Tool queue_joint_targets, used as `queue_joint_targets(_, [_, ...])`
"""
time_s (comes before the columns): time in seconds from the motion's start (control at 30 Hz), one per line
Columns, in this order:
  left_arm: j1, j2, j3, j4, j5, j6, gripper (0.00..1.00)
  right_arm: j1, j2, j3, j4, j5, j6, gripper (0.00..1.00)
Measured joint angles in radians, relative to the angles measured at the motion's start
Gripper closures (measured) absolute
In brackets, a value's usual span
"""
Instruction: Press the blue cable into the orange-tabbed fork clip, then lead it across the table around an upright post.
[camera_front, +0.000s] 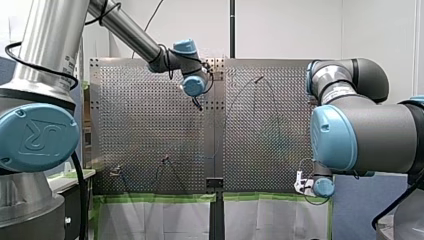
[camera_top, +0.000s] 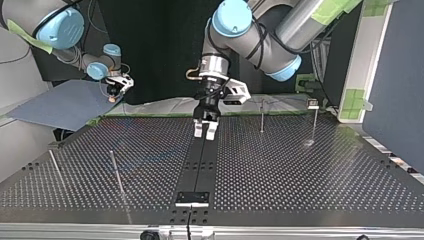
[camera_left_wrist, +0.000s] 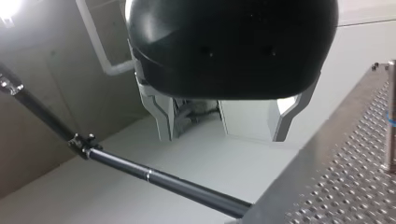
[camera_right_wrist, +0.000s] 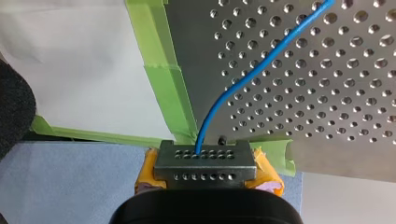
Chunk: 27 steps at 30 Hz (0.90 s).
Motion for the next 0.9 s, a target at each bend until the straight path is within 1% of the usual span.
queue_joint_targets(0.2, [0.002,0.0,-0.054,-0.002,-0.016,0.009,0.0,0.001,0.0,-0.001,0.0,0.0,-0.001,1.0])
queue_joint_targets(0.33, [0.002,-0.001,-0.092,-0.029,-0.049,0.034,0.0,0.002,0.0,-0.001,0.0,0.0,-0.001,1.0])
queue_joint_targets(0.43, [0.002,-0.002,-0.121,-0.038,-0.075,0.041,0.0,0.002,0.0,-0.001,0.0,0.001,-0.001,1.0])
queue_joint_targets(0.53, [0.002,-0.002,-0.15,-0.041,-0.089,0.043,0.0,0.003,0.0,-0.001,0.0,0.001,-0.001,1.0])
queue_joint_targets(0.9, [0.002,-0.003,-0.261,-0.044,-0.103,0.047,0.0,0.003,0.0,-0.001,0.0,0.001,0.001,1.0])
